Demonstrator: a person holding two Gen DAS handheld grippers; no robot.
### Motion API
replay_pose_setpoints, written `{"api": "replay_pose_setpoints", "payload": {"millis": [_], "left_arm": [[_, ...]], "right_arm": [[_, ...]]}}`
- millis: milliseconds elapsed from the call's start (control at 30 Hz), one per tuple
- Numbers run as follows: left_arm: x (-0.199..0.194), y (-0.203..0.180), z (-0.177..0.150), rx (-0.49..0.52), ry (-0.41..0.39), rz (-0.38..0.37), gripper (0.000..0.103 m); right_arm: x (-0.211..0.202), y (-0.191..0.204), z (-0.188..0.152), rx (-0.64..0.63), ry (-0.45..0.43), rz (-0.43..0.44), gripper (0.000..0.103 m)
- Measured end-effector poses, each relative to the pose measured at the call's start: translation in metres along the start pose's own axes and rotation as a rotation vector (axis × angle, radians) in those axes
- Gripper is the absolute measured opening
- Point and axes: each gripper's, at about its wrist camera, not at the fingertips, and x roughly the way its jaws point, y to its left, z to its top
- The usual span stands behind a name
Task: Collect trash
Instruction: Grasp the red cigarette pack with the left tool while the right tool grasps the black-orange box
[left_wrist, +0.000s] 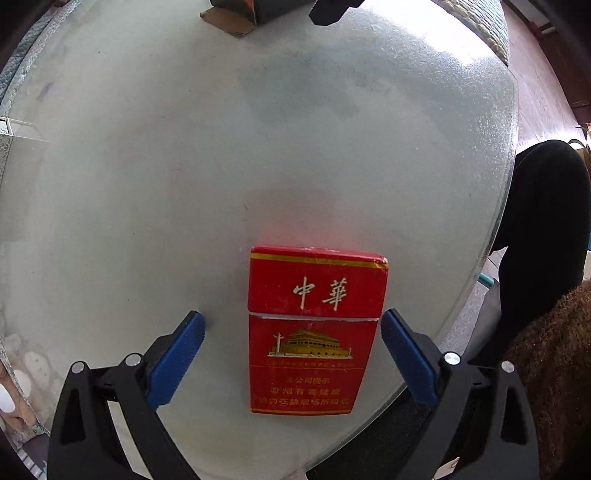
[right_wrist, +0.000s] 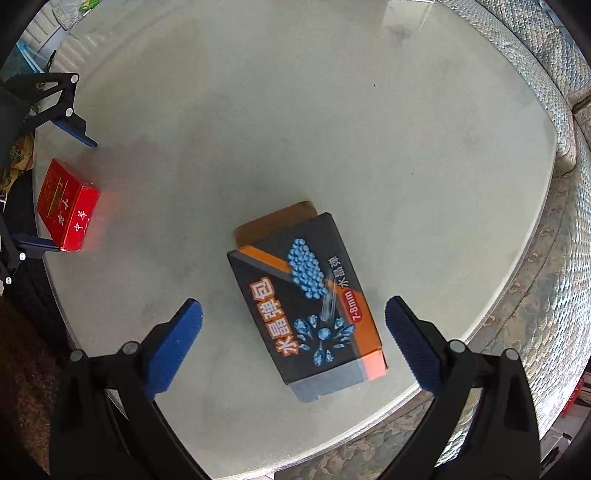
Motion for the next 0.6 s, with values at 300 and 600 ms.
{"api": "replay_pose_setpoints", "payload": {"millis": [300, 600], "left_arm": [[-0.002, -0.002, -0.003, -0.028, -0.037, 0.014, 0.093], [-0.011, -0.009, -0.011, -0.142, -0.089, 0.003, 0.073]], "right_arm": [[0.001, 0.002, -0.016, 0.035, -0.039, -0.016, 0.095], [-0.013, 0.014, -0.029, 0.139, -0.066, -0.037, 0.059]]}}
